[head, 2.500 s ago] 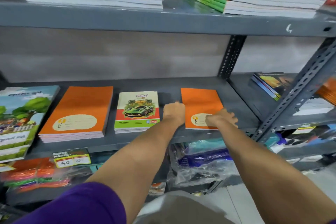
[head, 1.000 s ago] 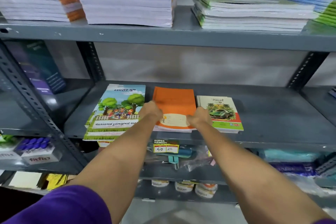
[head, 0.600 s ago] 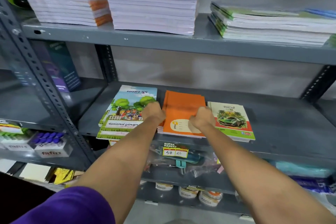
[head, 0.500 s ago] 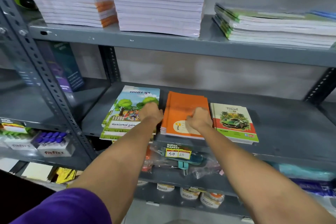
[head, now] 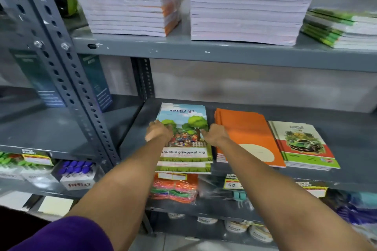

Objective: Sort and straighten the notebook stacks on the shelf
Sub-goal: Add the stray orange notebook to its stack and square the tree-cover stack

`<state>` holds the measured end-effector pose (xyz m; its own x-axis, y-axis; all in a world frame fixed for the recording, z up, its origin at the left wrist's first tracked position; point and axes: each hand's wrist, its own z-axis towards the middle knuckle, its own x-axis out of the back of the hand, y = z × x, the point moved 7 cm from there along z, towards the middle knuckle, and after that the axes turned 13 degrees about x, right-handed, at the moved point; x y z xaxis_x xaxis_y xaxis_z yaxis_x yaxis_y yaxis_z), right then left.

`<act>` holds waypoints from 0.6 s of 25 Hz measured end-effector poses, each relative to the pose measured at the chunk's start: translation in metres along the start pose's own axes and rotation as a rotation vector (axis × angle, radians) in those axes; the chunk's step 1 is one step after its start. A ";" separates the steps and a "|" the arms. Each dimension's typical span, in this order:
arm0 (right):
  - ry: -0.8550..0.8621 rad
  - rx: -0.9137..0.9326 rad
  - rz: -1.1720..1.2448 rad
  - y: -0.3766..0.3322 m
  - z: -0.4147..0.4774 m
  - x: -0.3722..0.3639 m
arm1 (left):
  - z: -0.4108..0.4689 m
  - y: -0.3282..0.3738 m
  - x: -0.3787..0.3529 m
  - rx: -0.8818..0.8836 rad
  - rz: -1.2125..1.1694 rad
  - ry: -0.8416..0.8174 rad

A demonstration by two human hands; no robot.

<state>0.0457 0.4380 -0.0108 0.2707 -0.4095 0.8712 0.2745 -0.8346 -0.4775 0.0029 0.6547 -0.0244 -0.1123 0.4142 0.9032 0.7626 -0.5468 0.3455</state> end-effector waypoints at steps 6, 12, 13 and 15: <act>-0.045 -0.141 -0.020 -0.006 0.019 -0.025 | 0.033 -0.016 0.006 0.039 0.019 -0.058; -0.116 -0.077 0.028 -0.025 0.019 -0.030 | 0.042 -0.013 0.012 -0.121 0.099 -0.099; -0.139 -0.059 0.070 -0.024 0.016 -0.028 | 0.043 -0.014 0.013 -0.154 0.103 -0.155; -0.235 -0.018 0.131 -0.028 0.004 -0.031 | 0.041 -0.014 0.013 -0.238 0.137 -0.309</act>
<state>0.0338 0.4753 -0.0247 0.5104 -0.4191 0.7509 0.2076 -0.7873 -0.5805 0.0170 0.6974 -0.0283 0.2041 0.5054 0.8384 0.5845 -0.7499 0.3097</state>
